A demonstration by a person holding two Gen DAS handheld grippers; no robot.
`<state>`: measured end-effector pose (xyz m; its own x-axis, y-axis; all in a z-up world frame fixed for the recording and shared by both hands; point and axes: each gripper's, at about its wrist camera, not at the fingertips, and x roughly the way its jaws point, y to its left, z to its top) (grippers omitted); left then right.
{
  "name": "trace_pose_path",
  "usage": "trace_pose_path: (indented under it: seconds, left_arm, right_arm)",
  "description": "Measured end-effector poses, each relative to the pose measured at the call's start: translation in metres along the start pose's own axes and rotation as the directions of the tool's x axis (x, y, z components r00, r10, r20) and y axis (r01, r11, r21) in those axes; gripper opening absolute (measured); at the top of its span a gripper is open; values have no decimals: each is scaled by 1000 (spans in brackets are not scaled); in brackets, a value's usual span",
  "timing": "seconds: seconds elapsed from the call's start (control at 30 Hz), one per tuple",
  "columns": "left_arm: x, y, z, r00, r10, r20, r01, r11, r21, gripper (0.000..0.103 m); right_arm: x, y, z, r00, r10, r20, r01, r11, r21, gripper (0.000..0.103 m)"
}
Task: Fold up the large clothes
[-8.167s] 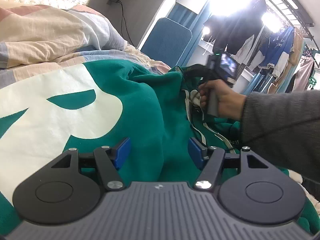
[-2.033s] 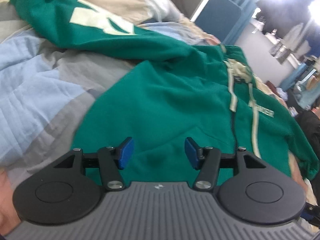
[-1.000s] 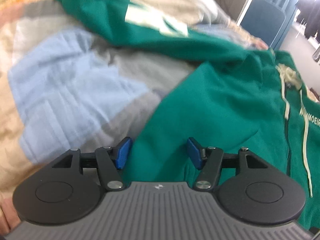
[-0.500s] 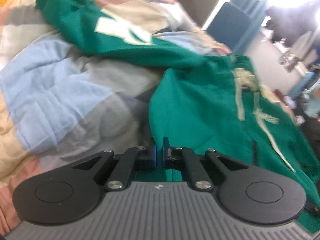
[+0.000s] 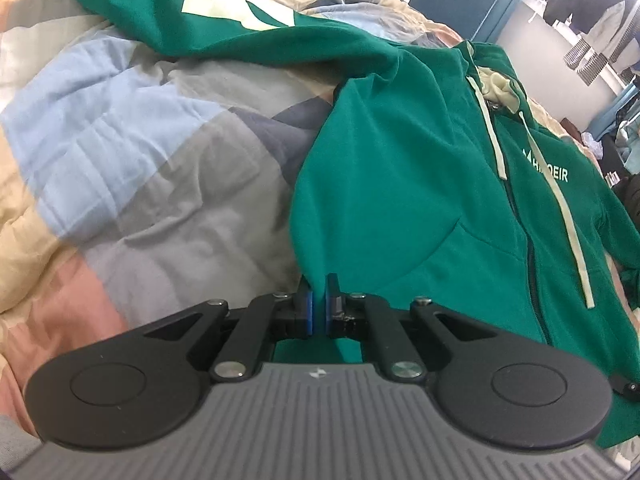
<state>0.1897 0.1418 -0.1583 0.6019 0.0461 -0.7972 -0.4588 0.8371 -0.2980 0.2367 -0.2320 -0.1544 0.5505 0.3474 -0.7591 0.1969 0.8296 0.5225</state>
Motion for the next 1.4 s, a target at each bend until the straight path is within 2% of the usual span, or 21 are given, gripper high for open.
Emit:
trace_pose_path:
  seconds: [0.13,0.2,0.23,0.27,0.3,0.33,0.53,0.67,0.73,0.8,0.9,1.03,1.2,1.4]
  left_arm:
    - [-9,4,2,1000,-18,12,18,1000,-15,10]
    - [-18,3,4,1000,-20,22,21,1000,-11,26]
    - [-24,1,5,999,-27,36,28,1000,-10,44]
    - [-31,-1,6,998,-33,59,33,999,-3,51]
    - [-40,-4,5,996,-37,85,36,999,11,52]
    - [-48,-8,6,993,-43,106,41,999,23,53]
    - [-79,-41,17,971,-128,203,108,988,109,53]
    - [-78,-83,26,955,-183,232,136,969,206,54]
    - [-68,-101,34,951,-227,211,178,957,228,54]
    - [-56,-117,38,946,-255,198,206,949,239,54]
    - [-32,-137,42,943,-266,202,203,937,283,54]
    - [8,-140,35,942,-271,198,202,928,313,54]
    - [52,-137,34,962,-237,139,181,927,328,54]
    - [85,-131,33,974,-199,104,157,935,317,54]
  right_arm:
    - [-1,0,-1,1000,13,-1,-13,1000,13,32]
    - [-5,-2,-1,1000,9,5,-9,1000,-2,43]
    - [-8,1,0,1000,3,16,-3,1000,-14,46]
    - [-11,3,0,1000,-1,30,1,1000,-26,55]
    - [-13,5,1,999,-4,48,6,999,-38,66]
    - [-18,8,1,997,-8,77,12,999,-52,69]
    - [-34,36,7,975,19,219,23,982,-190,70]
    - [-41,69,8,949,63,309,50,938,-343,69]
    - [-39,87,9,939,99,330,50,908,-415,69]
    - [-32,100,13,941,123,315,37,888,-459,69]
    - [-14,116,19,950,134,281,25,868,-496,69]
    - [15,124,22,959,147,244,5,848,-530,67]
    - [52,118,18,973,120,195,3,847,-532,67]
    - [90,110,14,990,23,141,57,840,-540,66]
